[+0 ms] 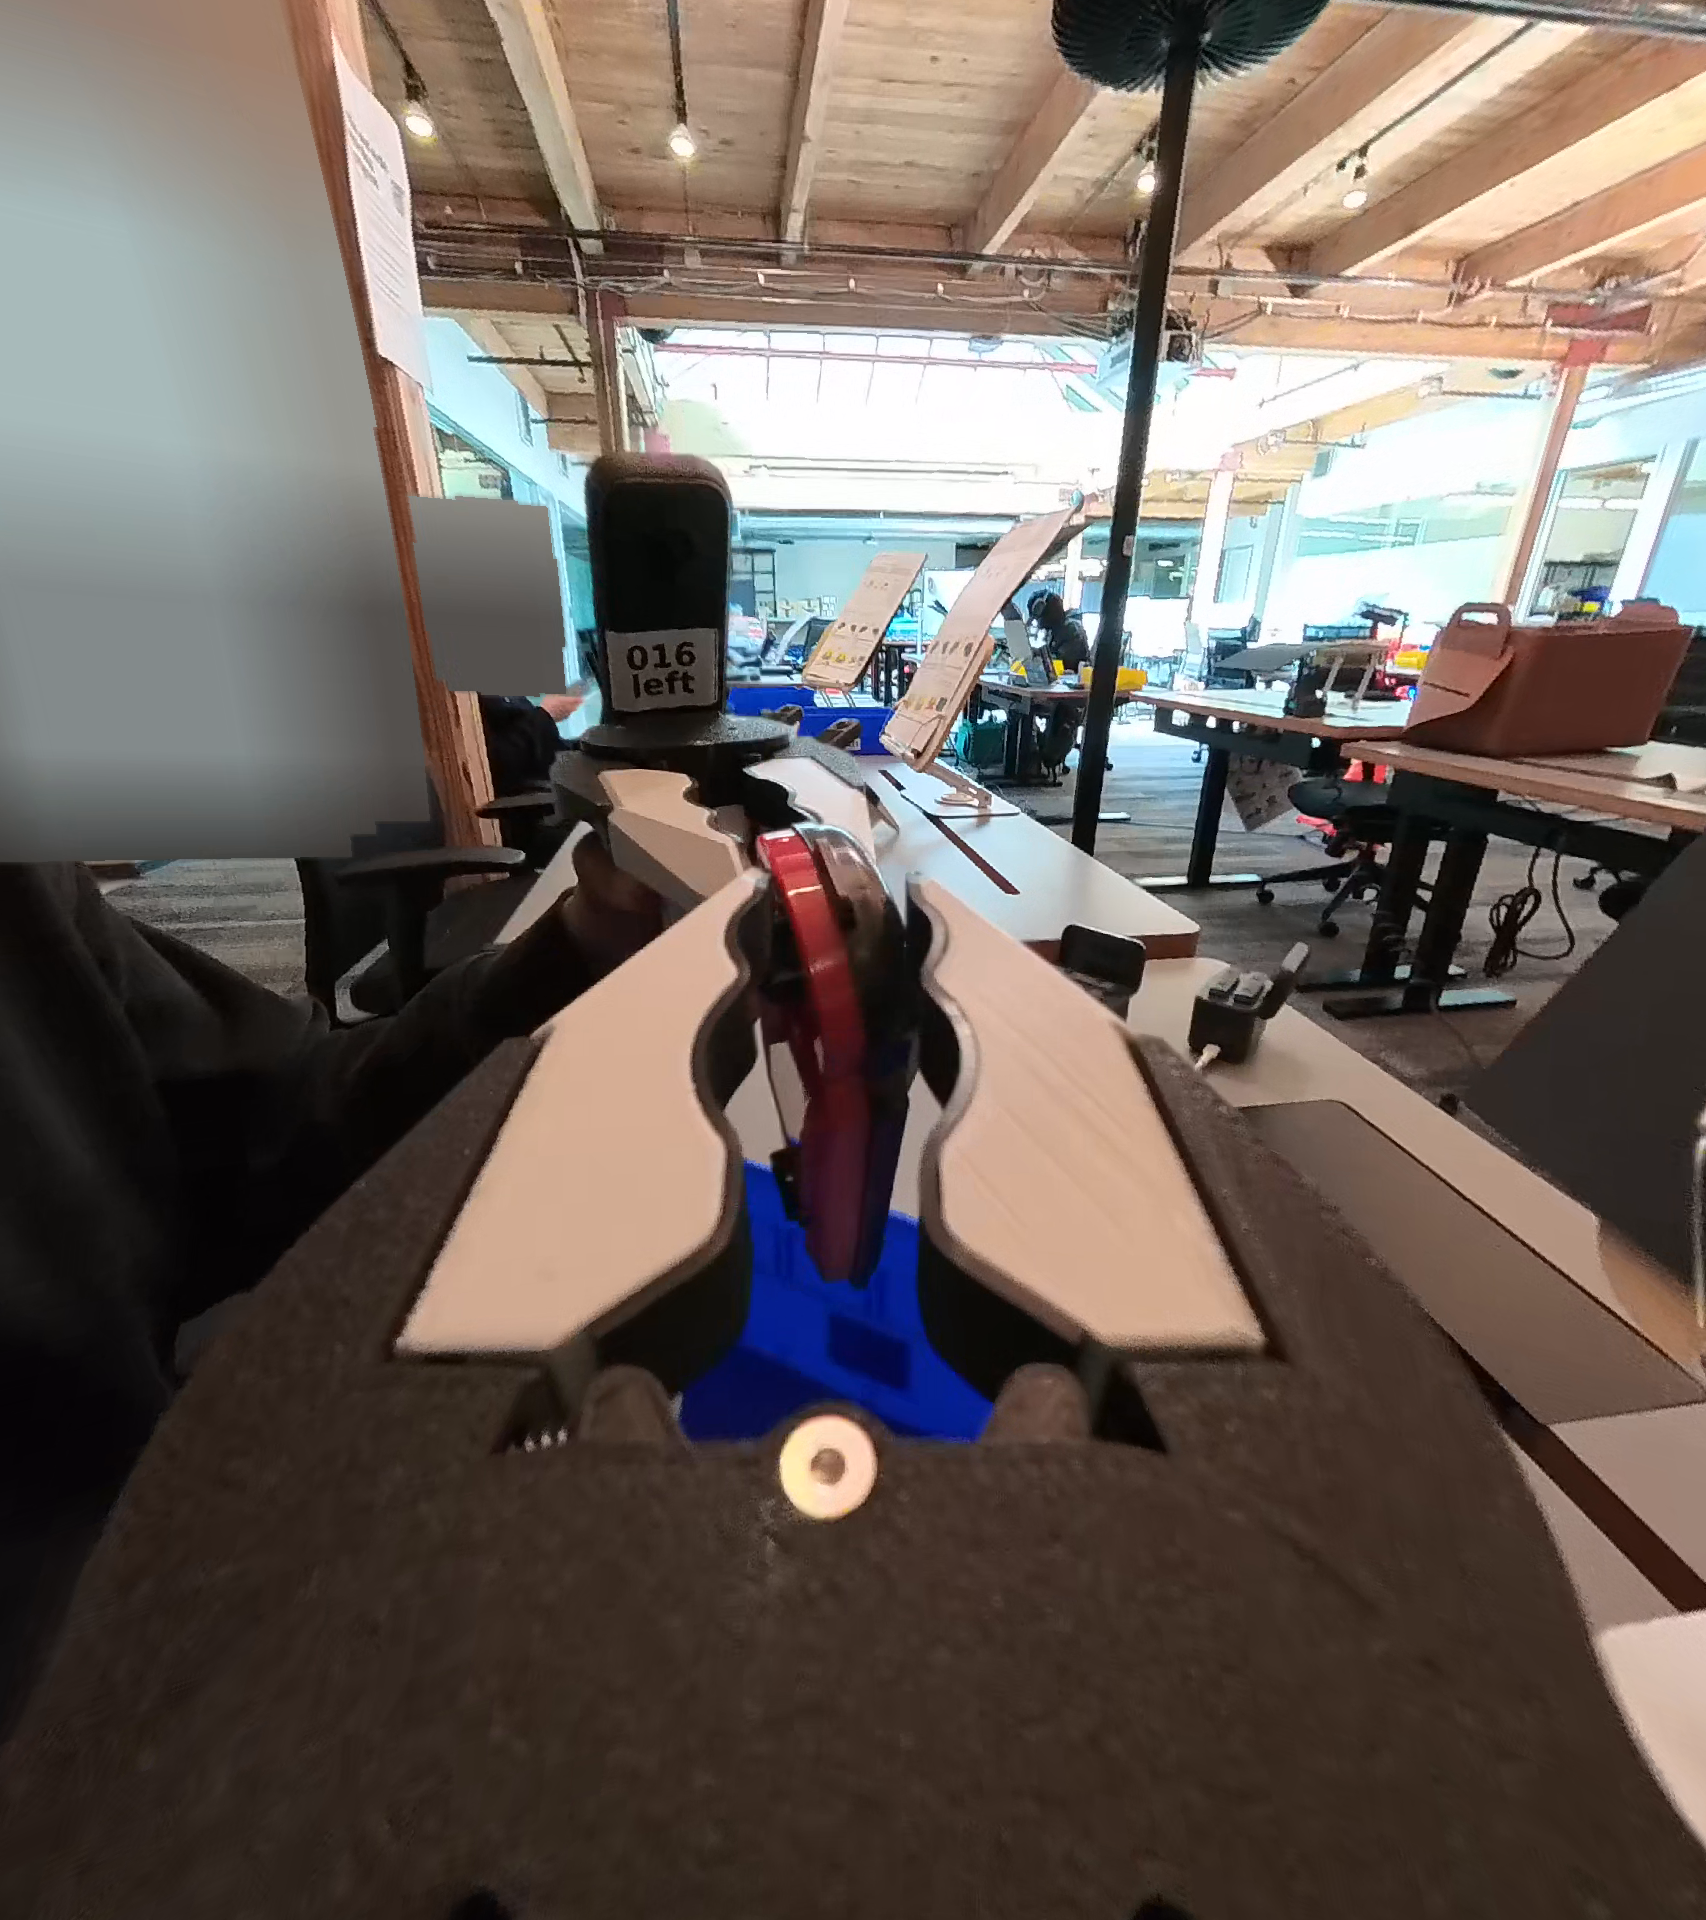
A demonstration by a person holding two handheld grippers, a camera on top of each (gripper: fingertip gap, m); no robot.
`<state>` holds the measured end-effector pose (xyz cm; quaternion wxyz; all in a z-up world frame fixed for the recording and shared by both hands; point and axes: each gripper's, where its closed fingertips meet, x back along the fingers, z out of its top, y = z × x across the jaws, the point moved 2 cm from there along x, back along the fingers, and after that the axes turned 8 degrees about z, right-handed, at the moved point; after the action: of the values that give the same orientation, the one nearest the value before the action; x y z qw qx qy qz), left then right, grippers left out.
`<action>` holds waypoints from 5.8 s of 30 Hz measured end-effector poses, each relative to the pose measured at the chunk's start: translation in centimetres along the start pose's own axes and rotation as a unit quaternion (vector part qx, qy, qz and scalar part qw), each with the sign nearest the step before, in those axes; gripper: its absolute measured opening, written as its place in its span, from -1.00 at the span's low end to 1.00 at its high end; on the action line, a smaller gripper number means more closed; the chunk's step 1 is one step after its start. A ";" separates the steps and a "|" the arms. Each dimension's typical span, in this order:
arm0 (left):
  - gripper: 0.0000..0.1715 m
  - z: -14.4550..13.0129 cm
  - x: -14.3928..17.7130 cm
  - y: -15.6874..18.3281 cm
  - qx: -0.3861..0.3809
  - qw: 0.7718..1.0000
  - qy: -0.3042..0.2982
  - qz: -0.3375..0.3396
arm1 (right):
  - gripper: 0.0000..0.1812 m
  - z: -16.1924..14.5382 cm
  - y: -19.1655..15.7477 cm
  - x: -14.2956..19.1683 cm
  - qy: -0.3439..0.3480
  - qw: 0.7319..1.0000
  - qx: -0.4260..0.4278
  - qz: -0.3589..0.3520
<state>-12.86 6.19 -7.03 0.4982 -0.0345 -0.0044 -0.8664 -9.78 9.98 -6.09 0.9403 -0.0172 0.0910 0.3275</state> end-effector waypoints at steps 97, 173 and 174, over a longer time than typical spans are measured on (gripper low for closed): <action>-0.19 -12.4 0.8 3.5 0.033 0.927 -0.073 0.367 | -0.99 -11.3 -3.8 -0.9 -0.190 0.938 -0.110 -0.267; -0.37 -12.0 -0.1 4.2 -0.024 0.930 -0.053 0.363 | -0.88 -11.4 -3.9 0.0 -0.232 0.955 -0.090 -0.161; -0.37 -12.0 -0.1 4.2 -0.024 0.929 -0.052 0.364 | -0.98 -11.3 -4.1 -0.2 -0.231 0.956 -0.084 -0.158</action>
<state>-9.84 3.60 -19.11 0.7778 -0.0905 0.0035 -0.6220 -9.15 5.60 -17.25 0.9705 -0.0339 -0.1609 0.1763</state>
